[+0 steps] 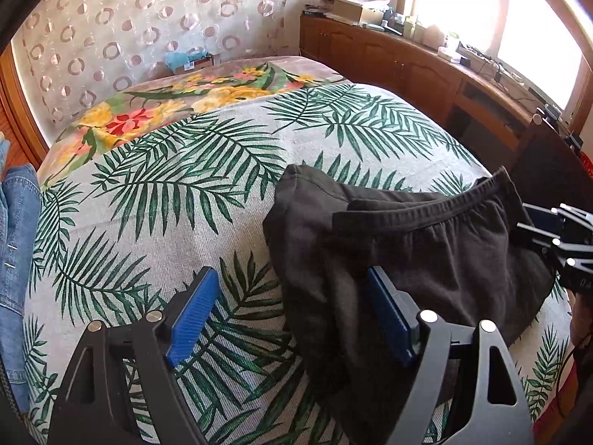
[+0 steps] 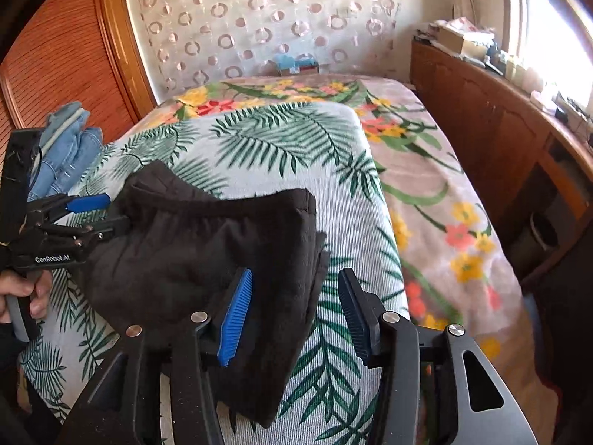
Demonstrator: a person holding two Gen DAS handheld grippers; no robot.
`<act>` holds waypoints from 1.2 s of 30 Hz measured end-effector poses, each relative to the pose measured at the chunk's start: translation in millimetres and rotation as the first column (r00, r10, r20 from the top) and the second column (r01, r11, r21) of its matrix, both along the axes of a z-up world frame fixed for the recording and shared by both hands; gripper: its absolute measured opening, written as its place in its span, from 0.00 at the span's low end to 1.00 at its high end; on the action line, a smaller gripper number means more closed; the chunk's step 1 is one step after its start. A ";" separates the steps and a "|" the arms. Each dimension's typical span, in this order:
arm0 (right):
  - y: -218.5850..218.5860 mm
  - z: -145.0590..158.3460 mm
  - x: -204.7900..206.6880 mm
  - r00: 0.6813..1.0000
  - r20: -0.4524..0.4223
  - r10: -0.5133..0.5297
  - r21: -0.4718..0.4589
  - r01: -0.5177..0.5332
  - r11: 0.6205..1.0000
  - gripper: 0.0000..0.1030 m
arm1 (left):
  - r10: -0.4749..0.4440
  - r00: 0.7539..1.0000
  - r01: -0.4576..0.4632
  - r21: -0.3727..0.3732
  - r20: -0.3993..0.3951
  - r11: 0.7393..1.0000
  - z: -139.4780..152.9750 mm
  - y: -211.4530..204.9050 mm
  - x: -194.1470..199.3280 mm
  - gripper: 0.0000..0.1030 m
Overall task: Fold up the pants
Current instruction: 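Grasp the folded pants with the left gripper and lift it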
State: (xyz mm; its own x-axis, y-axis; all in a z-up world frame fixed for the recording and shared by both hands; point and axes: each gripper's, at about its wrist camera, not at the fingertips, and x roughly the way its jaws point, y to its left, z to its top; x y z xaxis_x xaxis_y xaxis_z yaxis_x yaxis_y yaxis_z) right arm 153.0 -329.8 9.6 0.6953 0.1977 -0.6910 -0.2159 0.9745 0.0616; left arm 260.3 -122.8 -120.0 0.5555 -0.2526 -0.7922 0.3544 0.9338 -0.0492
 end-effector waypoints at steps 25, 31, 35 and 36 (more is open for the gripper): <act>5.1 -2.6 10.7 1.000 -0.011 0.017 0.056 -0.017 0.998 0.49 | -0.064 0.997 0.060 -0.118 -0.034 0.991 3.4 1.6 2.3 0.52; 8.8 -3.0 15.7 1.000 -0.015 0.018 0.072 -0.017 0.997 0.44 | -0.065 0.997 0.060 -0.131 -0.041 0.990 4.3 -3.0 2.0 0.40; 11.9 -3.7 18.3 1.000 -0.015 0.023 0.066 -0.021 0.998 0.37 | -0.059 0.998 0.057 -0.104 -0.024 0.993 7.8 -7.2 -3.0 0.25; 12.4 -3.9 18.4 1.000 -0.014 0.023 0.068 -0.022 0.997 0.33 | -0.062 0.998 0.061 -0.095 -0.015 0.994 9.5 -8.7 -5.3 0.22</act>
